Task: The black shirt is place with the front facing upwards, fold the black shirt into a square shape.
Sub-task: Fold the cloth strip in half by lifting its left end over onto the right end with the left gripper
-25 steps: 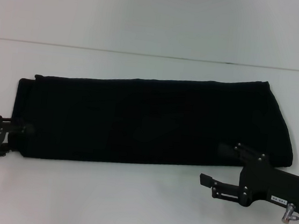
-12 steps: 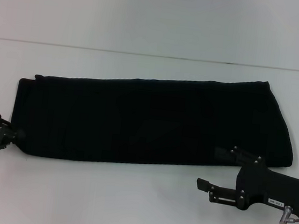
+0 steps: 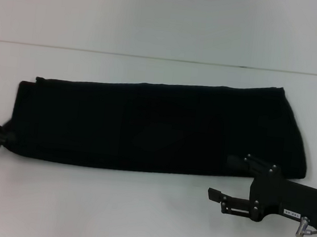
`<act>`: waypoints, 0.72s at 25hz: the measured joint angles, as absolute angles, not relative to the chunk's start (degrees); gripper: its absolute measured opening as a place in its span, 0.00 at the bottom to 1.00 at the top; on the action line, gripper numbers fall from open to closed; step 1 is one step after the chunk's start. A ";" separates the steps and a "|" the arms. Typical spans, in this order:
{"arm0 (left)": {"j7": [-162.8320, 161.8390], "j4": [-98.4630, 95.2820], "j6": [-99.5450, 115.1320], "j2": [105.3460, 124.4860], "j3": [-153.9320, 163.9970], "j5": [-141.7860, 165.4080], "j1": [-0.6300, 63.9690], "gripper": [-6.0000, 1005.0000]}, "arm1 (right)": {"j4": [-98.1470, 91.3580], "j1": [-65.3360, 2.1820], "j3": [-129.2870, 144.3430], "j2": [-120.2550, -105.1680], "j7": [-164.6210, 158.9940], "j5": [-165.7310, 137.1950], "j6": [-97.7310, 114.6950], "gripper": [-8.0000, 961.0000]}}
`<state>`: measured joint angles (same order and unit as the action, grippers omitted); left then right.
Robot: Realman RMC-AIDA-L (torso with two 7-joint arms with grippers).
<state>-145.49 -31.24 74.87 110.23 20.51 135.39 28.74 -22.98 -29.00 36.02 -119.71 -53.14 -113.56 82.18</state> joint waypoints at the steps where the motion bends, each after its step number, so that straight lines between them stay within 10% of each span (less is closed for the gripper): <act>1: -145.49 -31.72 74.83 109.99 20.29 135.32 28.48 0.04 | -22.98 -29.00 35.93 -119.70 -53.16 -113.54 82.19 0.97; 18: -145.44 -35.24 75.46 105.86 11.07 135.15 26.60 0.04 | -22.95 -27.82 34.66 -119.62 -53.35 -113.28 82.23 0.97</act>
